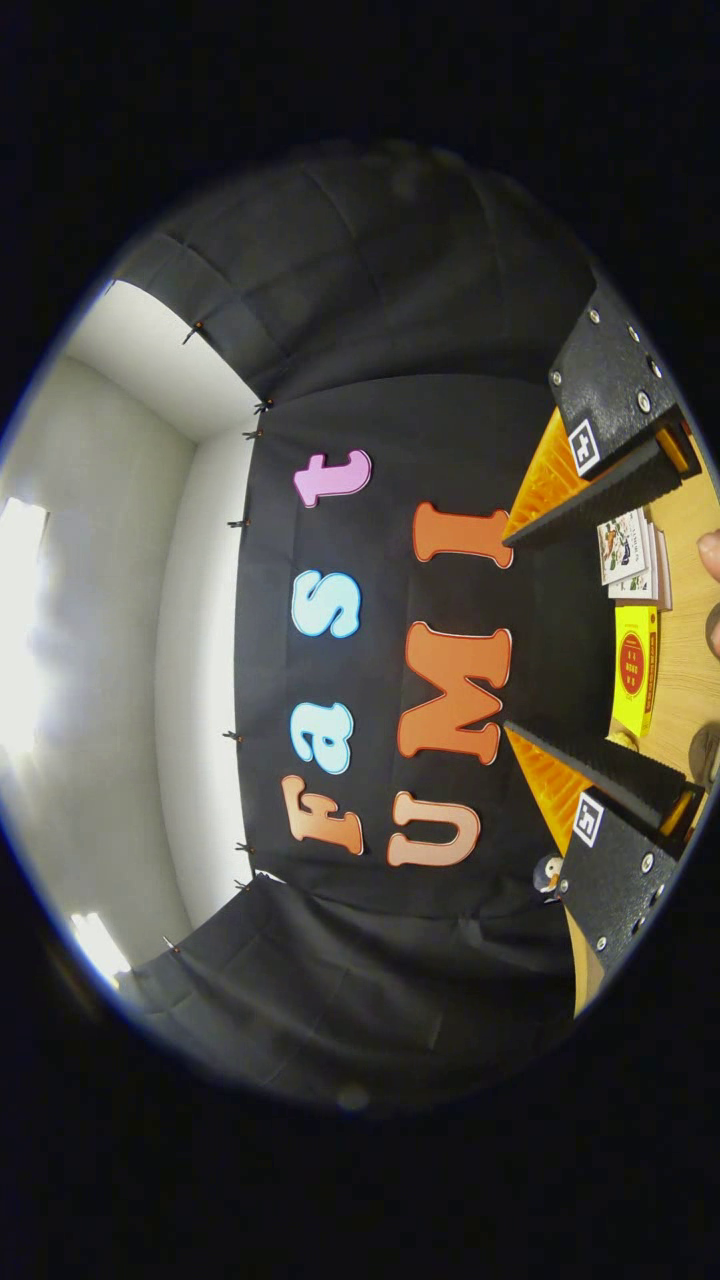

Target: Open the storage box then place both shoes into the box .Put the left shoe in first, then the right shoe, with the right side of both shoes facing outward in a uniform manner.

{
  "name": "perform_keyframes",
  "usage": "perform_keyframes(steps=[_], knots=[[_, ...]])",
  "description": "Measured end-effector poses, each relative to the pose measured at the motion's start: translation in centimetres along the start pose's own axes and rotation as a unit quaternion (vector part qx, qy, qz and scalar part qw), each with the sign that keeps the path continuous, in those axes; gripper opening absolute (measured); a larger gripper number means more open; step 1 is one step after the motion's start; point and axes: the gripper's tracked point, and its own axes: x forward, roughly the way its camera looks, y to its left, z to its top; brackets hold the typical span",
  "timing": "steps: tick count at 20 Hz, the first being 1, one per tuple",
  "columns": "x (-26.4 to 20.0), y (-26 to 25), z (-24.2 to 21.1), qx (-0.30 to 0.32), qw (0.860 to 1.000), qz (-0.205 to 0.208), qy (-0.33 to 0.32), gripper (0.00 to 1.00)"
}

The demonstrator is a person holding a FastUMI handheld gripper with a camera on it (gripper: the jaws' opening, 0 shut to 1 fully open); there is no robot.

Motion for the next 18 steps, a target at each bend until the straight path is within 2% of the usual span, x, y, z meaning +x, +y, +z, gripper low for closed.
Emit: perform_keyframes(steps=[4, 10, 14, 18], knots=[[-0.4, 0.9, -1.7, 0.011, 1.000, 0.003, 0.014, 0.99], [-0.2, 3.2, -7.2, 0.000, 0.996, 0.019, 0.087, 0.99], [-0.8, 6.6, -11.6, 0.008, 0.986, 0.070, 0.148, 0.99], [-1.3, 10.2, -15.8, 0.060, 0.968, 0.114, 0.217, 0.99]])
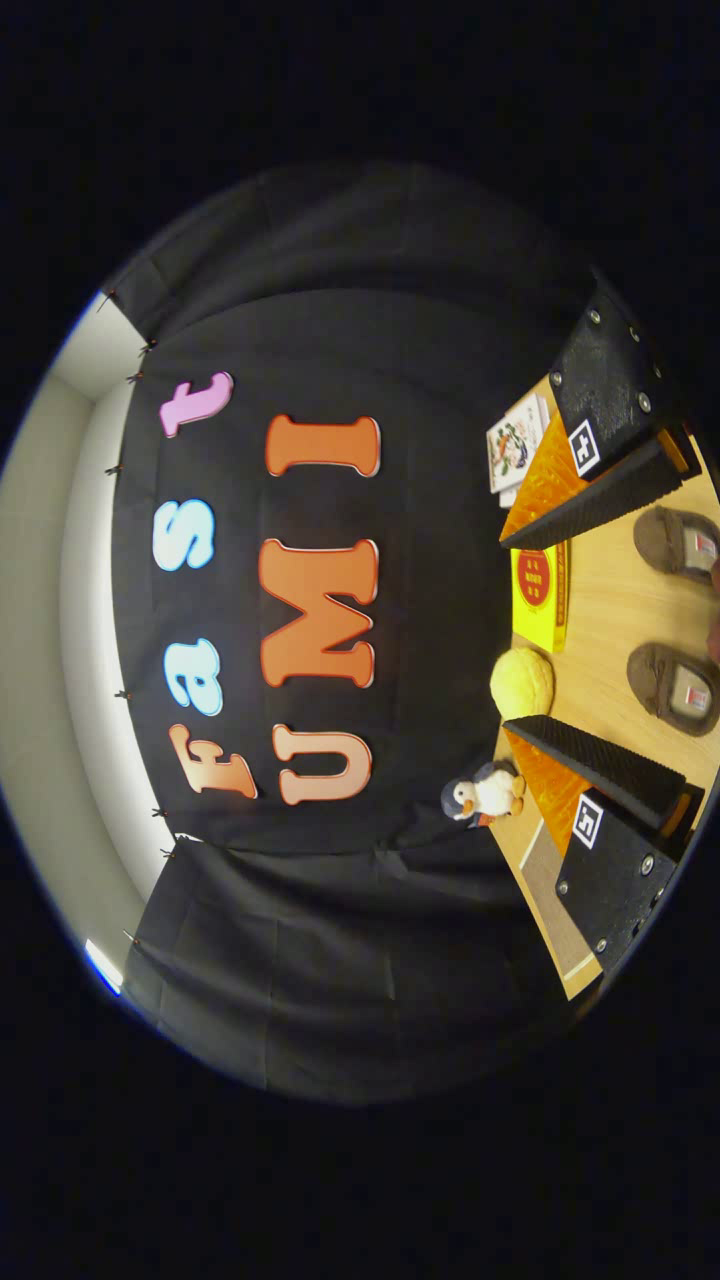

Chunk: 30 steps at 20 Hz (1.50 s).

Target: Open the storage box then place both shoes into the box .Put the left shoe in first, then the right shoe, with the right side of both shoes facing outward in a uniform manner.

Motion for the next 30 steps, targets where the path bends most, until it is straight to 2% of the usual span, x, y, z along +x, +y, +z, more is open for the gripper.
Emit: perform_keyframes(steps=[3, 6, 10, 15, 17, 22, 23, 25, 26, 28, 30], knots=[[1.2, 2.0, -3.7, 0.016, 0.997, 0.030, 0.068, 0.99], [1.9, 4.7, -5.9, 0.042, 0.991, 0.070, 0.105, 0.99], [2.0, 9.2, -9.9, 0.079, 0.970, 0.140, 0.181, 0.98], [1.0, 13.7, -13.5, 0.130, 0.932, 0.216, 0.262, 0.97], [0.9, 14.8, -14.8, 0.155, 0.916, 0.232, 0.287, 0.97], [1.0, 17.2, -18.1, 0.172, 0.889, 0.265, 0.330, 0.97], [0.8, 17.8, -18.5, 0.183, 0.881, 0.277, 0.338, 0.97], [-0.1, 19.0, -19.2, 0.240, 0.846, 0.300, 0.369, 0.96], [-0.1, 19.4, -19.4, 0.262, 0.838, 0.301, 0.372, 0.96], [0.3, 19.2, -19.6, 0.276, 0.834, 0.303, 0.368, 0.92], [0.0, 20.0, -20.0, 0.285, 0.824, 0.321, 0.369, 0.92]])
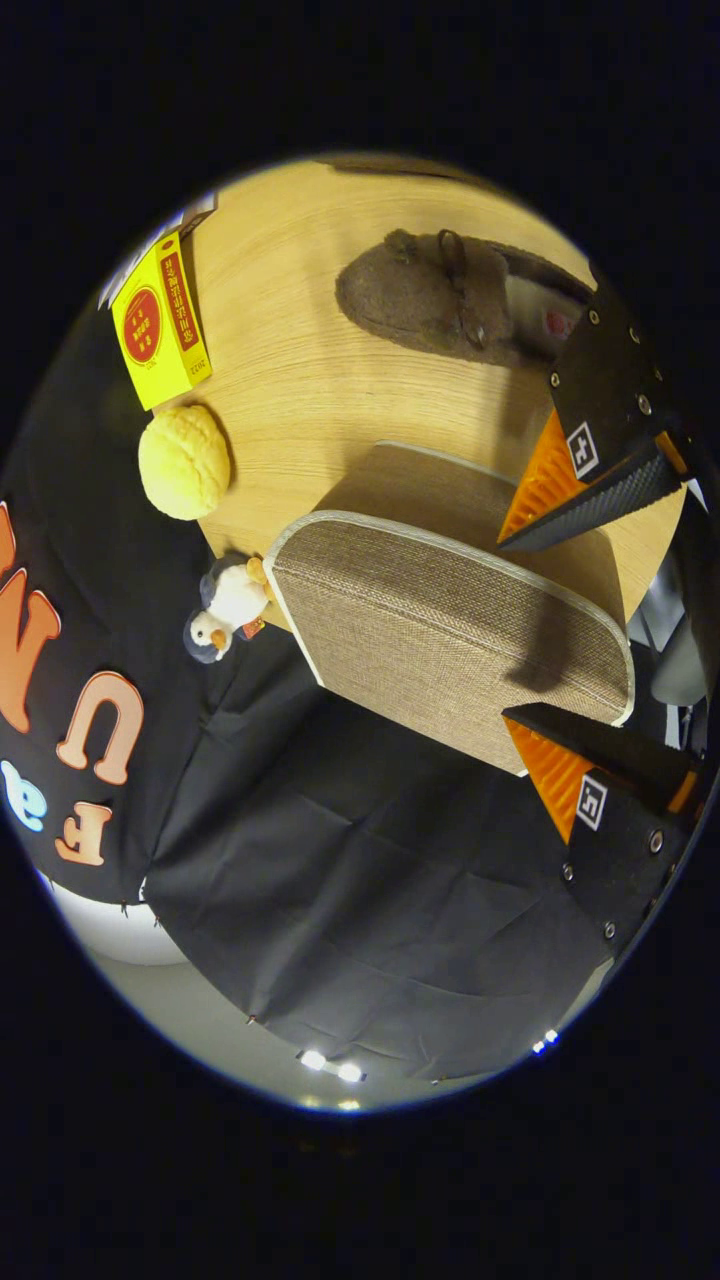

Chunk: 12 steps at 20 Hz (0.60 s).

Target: Open the storage box then place both shoes into the box .Put the left shoe in first, then the right shoe, with the right side of both shoes facing outward in a uniform manner.

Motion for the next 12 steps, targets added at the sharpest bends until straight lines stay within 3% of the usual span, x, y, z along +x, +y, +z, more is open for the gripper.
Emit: perform_keyframes(steps=[7, 12], knots=[[1.5, 0.3, -1.4, 0.047, 0.998, 0.046, 0.014, 0.92], [0.0, 0.2, -0.3, 0.090, 0.994, 0.058, 0.006, 0.74]])
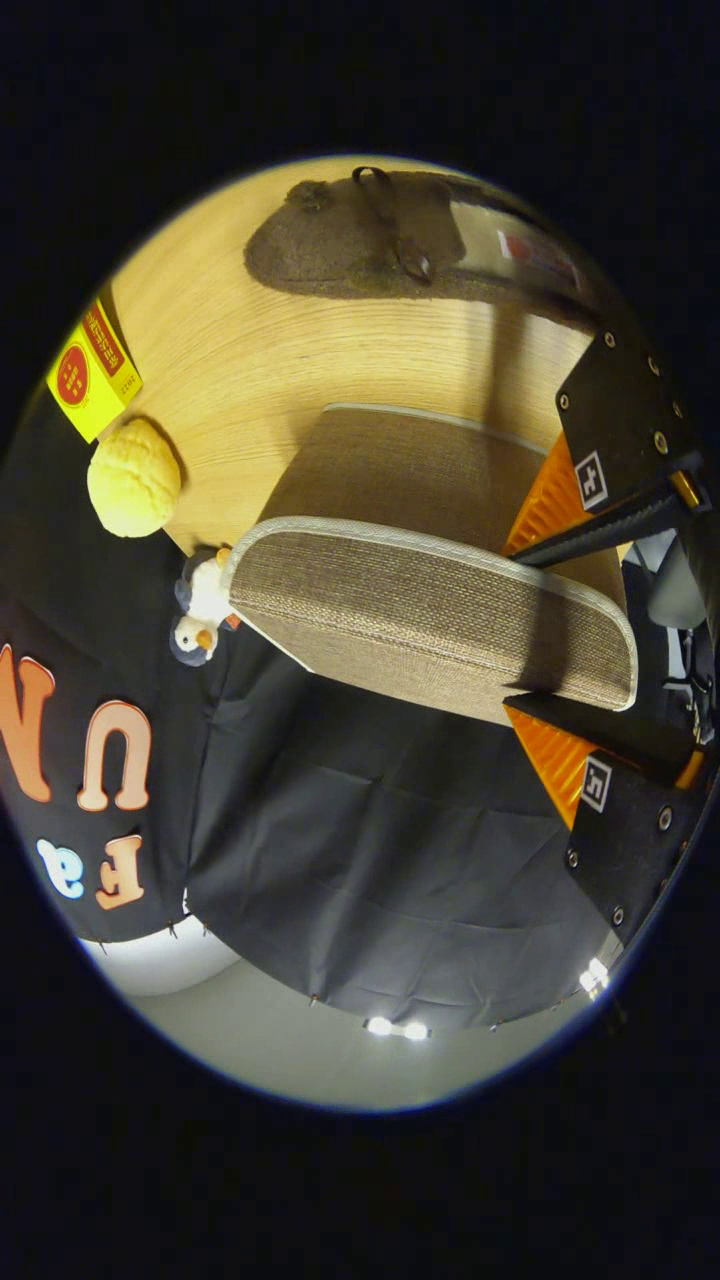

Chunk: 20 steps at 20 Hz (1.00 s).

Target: Open the storage box then place both shoes into the box .Put the left shoe in first, then the right shoe, with the right side of both shoes facing outward in a uniform manner.

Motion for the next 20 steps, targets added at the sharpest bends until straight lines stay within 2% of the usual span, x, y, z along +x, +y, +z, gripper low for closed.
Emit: perform_keyframes(steps=[2, 6, 12, 15, 20], knots=[[-1.1, 0.4, 0.3, -0.001, 1.000, -0.001, -0.005, 0.62], [-3.0, 3.3, 2.5, 0.013, 0.998, 0.040, -0.045, 0.37], [-3.3, 7.5, 4.3, -0.014, 0.995, 0.056, -0.076, 0.15], [-2.5, 9.6, 4.4, -0.024, 0.996, 0.060, -0.068, 0.10], [-1.4, 14.1, 5.2, -0.043, 0.994, 0.080, -0.066, 0.10]])
